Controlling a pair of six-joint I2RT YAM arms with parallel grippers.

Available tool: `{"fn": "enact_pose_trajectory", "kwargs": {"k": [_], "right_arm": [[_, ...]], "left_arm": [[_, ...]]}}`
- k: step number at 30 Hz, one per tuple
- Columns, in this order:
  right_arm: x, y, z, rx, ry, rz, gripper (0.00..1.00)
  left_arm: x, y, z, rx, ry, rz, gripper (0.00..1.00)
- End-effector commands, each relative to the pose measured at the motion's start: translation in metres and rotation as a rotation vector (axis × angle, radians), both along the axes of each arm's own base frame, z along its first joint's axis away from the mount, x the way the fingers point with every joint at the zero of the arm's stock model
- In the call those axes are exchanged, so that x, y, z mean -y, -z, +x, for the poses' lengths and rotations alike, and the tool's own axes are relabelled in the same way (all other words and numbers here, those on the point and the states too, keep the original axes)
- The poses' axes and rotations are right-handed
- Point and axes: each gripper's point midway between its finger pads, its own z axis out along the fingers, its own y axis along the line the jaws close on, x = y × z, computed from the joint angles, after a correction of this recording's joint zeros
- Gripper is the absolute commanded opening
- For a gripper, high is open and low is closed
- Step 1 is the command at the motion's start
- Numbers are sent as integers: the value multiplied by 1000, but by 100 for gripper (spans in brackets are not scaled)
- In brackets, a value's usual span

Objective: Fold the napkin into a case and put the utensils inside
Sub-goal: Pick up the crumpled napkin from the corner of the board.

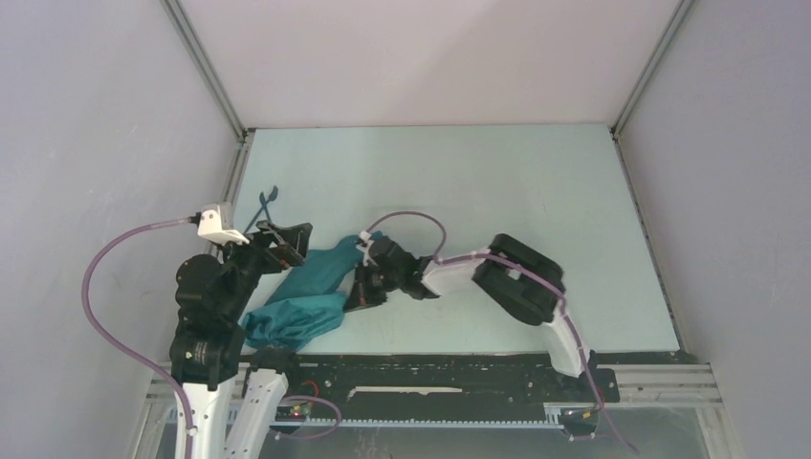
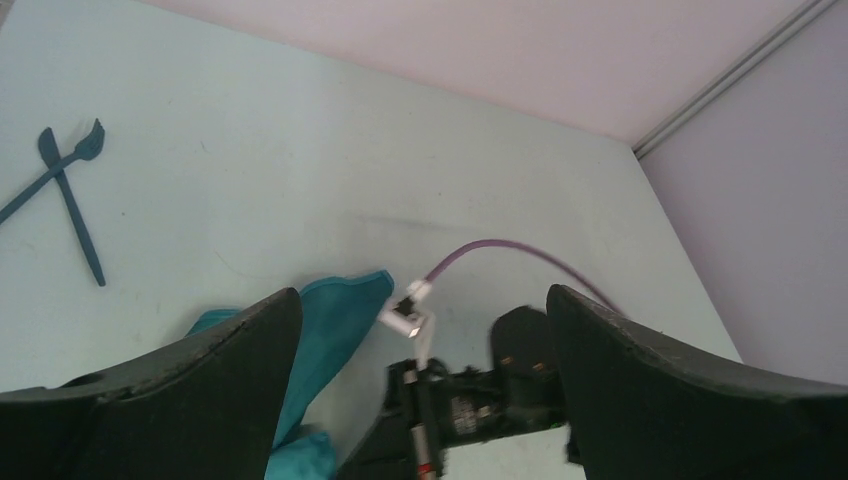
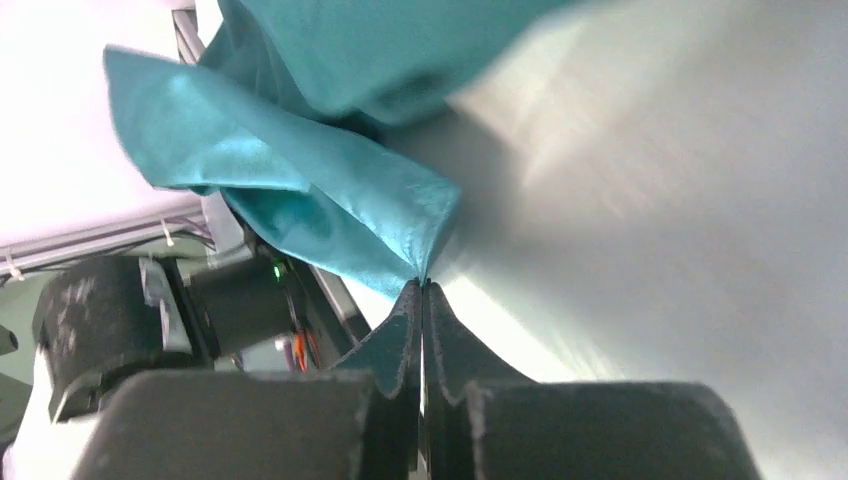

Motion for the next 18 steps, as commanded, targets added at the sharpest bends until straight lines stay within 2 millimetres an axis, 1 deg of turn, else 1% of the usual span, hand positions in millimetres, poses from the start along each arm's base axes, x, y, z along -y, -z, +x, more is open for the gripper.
{"fn": "enact_pose_trajectory", "kwargs": {"k": [1,2,3,5,7,9,10,11,14,15,16,18], "right_arm": [[74,-62,31,90,84,25,0],[99,-61,34,93,115,-1,0],[126,-56,32,88,134,-29,0],[176,-45,26,57,168,-99,0],[225,-32,14,59,225,-209,0],[265,-30,8,105,303,-320,0],[283,-33,7,126,350,-360,0],[298,-33,5,139,389,-387,0],[329,-41,10,153,511,-386,0],[336,-43,12,155,541,-378,0],[341,-48,15,168,570,-367,0],[346,-53,18,193,587,-342,0]], "left_arm": [[12,17,2,-38,60,-28,100],[14,26,3,-63,69,-40,100],[17,37,6,-93,80,-54,100],[27,59,11,-153,116,-78,100],[39,84,16,-228,157,-93,100],[53,108,18,-309,180,-85,100],[62,118,17,-344,194,-72,100],[70,127,15,-374,201,-51,100],[97,147,8,-422,240,44,100],[108,153,3,-435,272,81,100],[123,159,-4,-444,319,115,96],[142,174,-13,-488,374,169,91]]}}
